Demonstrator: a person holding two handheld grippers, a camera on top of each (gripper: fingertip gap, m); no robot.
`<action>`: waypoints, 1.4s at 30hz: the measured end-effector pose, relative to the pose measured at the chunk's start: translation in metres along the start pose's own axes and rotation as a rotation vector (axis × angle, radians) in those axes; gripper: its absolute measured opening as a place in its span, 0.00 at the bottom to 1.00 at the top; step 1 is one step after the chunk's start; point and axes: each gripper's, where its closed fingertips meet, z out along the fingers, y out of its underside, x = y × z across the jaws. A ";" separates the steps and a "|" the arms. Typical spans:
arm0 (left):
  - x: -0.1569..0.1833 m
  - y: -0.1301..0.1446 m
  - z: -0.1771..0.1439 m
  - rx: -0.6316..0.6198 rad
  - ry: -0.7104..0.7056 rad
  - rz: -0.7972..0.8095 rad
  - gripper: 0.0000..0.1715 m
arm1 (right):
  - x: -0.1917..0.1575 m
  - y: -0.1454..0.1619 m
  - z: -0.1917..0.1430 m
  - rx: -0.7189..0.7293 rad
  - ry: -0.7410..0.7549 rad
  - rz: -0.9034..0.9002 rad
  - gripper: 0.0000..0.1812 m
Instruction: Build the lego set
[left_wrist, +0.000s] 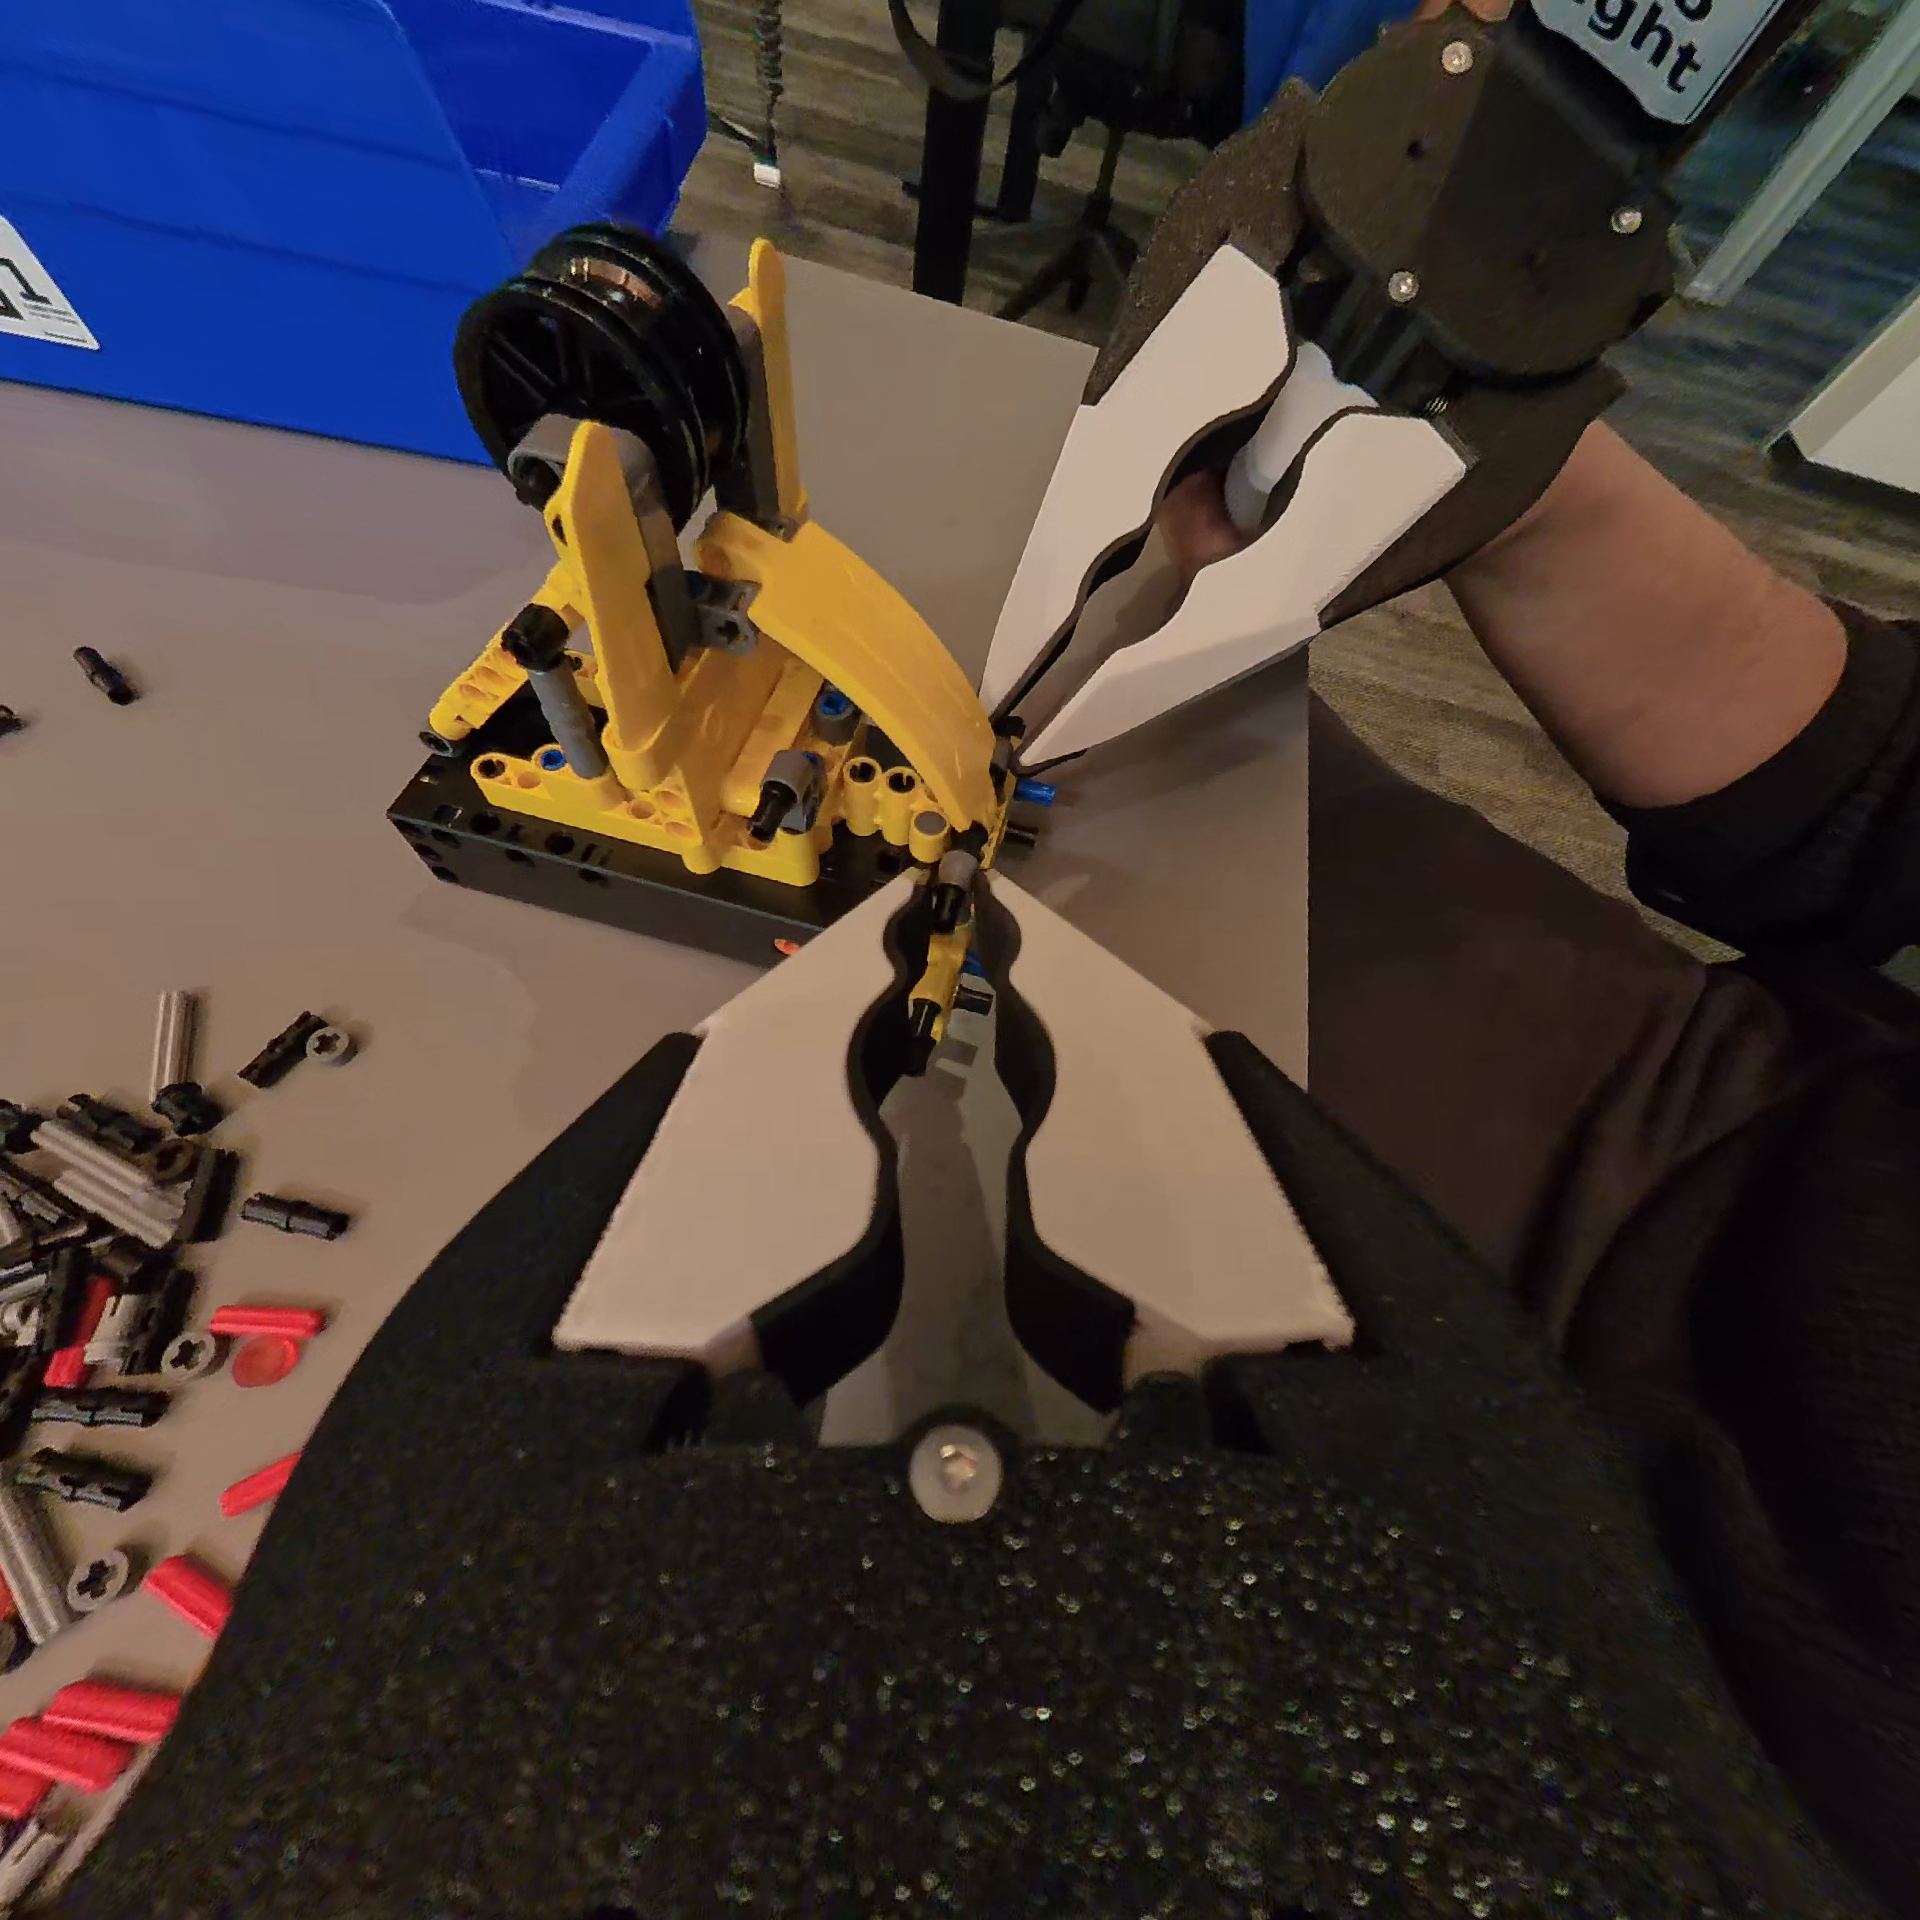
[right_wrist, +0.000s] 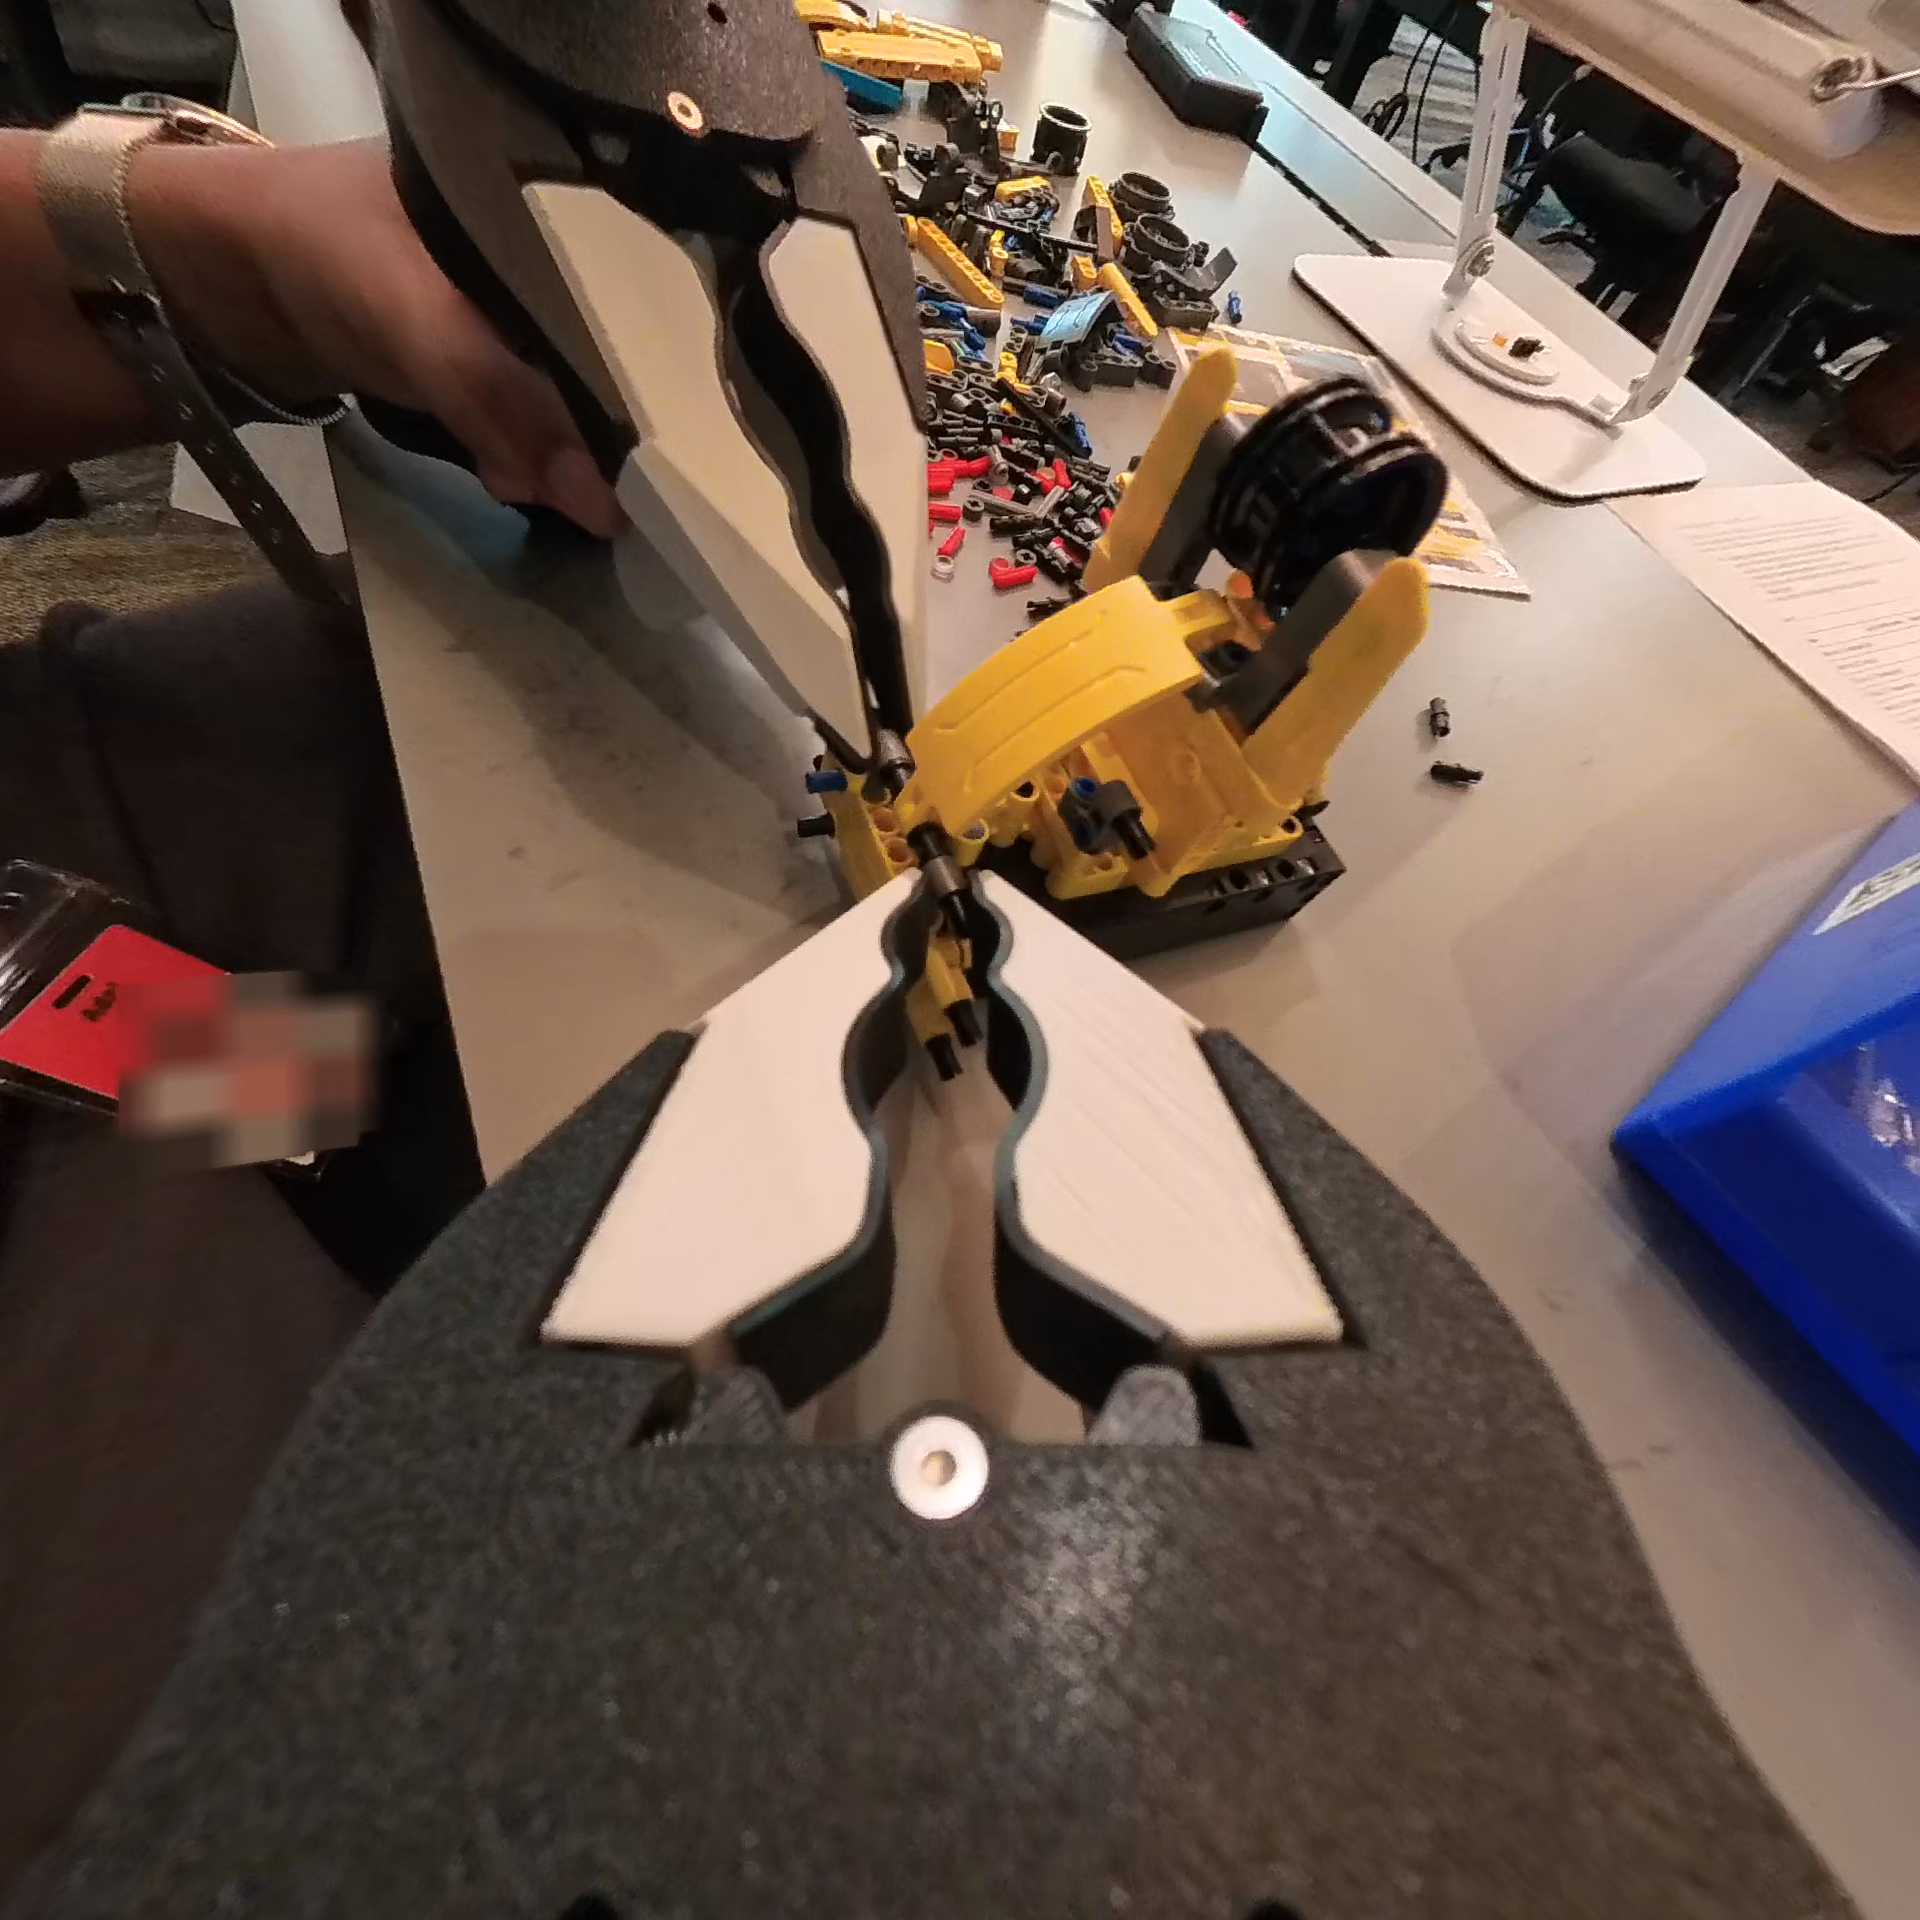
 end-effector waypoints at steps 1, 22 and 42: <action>-0.001 0.000 0.000 -0.003 -0.017 0.020 0.04 | 0.000 0.000 0.000 0.001 0.006 -0.008 0.03; -0.003 0.001 0.001 -0.025 -0.161 0.285 0.04 | 0.001 0.000 0.001 0.015 0.037 -0.045 0.03; -0.005 0.000 0.001 -0.019 -0.169 0.313 0.04 | -0.002 -0.003 -0.003 -0.071 0.321 -0.579 0.31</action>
